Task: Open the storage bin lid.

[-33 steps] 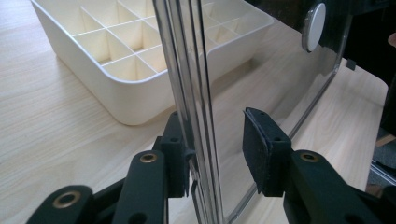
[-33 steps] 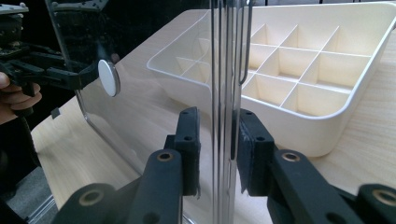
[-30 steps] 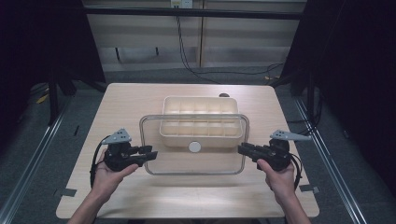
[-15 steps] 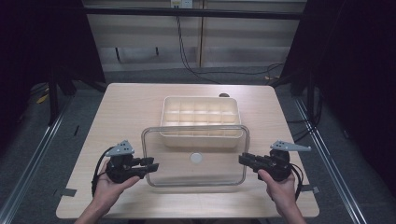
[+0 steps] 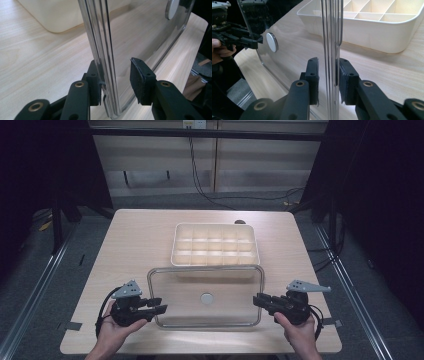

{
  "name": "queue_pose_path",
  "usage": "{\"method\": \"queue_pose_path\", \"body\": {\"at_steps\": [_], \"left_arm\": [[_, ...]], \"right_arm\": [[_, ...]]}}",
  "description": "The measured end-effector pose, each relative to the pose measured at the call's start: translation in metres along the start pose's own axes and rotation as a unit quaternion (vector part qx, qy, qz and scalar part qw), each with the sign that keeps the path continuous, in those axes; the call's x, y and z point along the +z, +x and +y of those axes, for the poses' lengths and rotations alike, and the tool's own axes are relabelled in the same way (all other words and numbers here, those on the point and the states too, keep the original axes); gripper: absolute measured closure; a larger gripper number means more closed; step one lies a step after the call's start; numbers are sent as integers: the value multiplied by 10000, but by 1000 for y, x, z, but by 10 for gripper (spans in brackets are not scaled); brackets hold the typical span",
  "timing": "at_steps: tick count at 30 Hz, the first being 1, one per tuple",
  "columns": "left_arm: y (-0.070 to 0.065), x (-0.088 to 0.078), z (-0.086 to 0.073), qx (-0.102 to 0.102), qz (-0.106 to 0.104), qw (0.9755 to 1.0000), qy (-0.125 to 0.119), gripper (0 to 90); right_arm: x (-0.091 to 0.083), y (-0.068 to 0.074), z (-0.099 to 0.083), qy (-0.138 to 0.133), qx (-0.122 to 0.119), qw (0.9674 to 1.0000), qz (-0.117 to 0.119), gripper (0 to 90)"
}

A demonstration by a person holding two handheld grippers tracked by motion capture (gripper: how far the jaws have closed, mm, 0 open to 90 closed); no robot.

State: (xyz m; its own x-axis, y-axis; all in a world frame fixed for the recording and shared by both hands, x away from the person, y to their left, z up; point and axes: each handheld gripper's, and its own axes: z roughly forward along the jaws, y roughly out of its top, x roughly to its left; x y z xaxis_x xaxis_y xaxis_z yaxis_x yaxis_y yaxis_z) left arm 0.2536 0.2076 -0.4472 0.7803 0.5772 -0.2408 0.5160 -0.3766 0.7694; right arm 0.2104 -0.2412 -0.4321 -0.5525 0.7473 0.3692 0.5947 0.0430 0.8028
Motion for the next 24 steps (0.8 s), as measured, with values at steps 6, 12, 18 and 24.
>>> {"method": "queue_pose_path", "body": {"at_steps": [6,12,18,24], "left_arm": [[-7,-3,-8,-24,-111,9999,62,627],[-9,-1,-11,-109,-100,9998,115,627],[-14,1,-13,-8,-178,9997,147,629],[-14,2,-13,41,-172,9996,200,626]], "right_arm": [[-6,7,-11,-37,9,10000,-36,722],[-3,6,-17,84,138,9998,-65,716],[-5,6,-25,231,213,9994,-135,708],[-5,4,-30,273,275,9991,-143,707]]}}
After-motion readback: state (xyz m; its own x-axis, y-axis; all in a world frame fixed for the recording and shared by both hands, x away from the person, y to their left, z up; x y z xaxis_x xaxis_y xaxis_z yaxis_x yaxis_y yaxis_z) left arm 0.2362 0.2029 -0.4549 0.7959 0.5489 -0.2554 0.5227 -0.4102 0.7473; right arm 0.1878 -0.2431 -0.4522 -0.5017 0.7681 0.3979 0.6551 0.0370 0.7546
